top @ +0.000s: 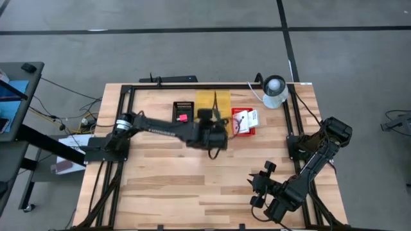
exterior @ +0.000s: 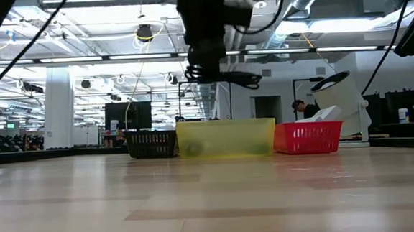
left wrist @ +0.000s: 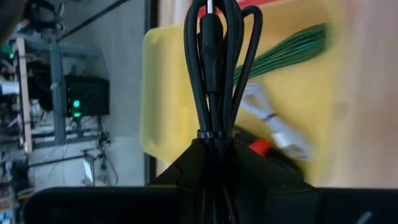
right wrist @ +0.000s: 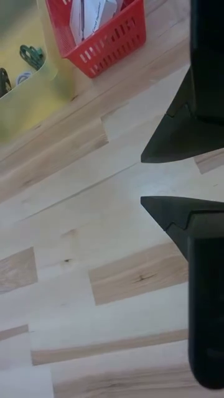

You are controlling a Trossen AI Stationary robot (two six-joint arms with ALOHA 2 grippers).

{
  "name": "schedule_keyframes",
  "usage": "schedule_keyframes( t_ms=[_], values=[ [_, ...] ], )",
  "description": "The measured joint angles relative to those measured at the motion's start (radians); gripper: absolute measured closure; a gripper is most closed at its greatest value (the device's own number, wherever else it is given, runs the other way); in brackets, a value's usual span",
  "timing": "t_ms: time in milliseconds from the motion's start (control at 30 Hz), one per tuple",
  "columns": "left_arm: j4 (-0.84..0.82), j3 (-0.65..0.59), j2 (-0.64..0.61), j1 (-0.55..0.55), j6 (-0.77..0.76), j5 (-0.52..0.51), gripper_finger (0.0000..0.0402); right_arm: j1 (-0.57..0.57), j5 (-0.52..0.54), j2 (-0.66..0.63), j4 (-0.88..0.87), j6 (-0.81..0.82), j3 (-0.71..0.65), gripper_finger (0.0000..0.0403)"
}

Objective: Pick and place items into bin
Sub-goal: Put the black USB cable into the yellow bin

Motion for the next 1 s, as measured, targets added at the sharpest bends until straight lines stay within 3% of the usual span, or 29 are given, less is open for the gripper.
schedule_keyframes(
  t_ms=[167, 400, 700, 1000],
  values=[
    [0.029, 0.000, 0.000, 0.099, 0.045, 0.036, 0.0354, 0.000, 0.000, 0.000, 0.000, 0.000, 0.000, 0.0310],
    [0.171, 0.000, 0.000, 0.177, 0.140, 0.194, 0.0354, 0.000, 0.000, 0.000, 0.000, -0.006, 0.000, 0.0310],
    [0.199, 0.000, 0.000, 0.189, 0.161, 0.204, 0.0351, 0.000, -0.001, 0.000, 0.000, -0.007, 0.000, 0.0310],
    [0.199, 0.000, 0.000, 0.189, 0.135, 0.196, 0.0315, 0.000, -0.001, 0.000, 0.000, -0.007, 0.000, 0.0310]
  ],
)
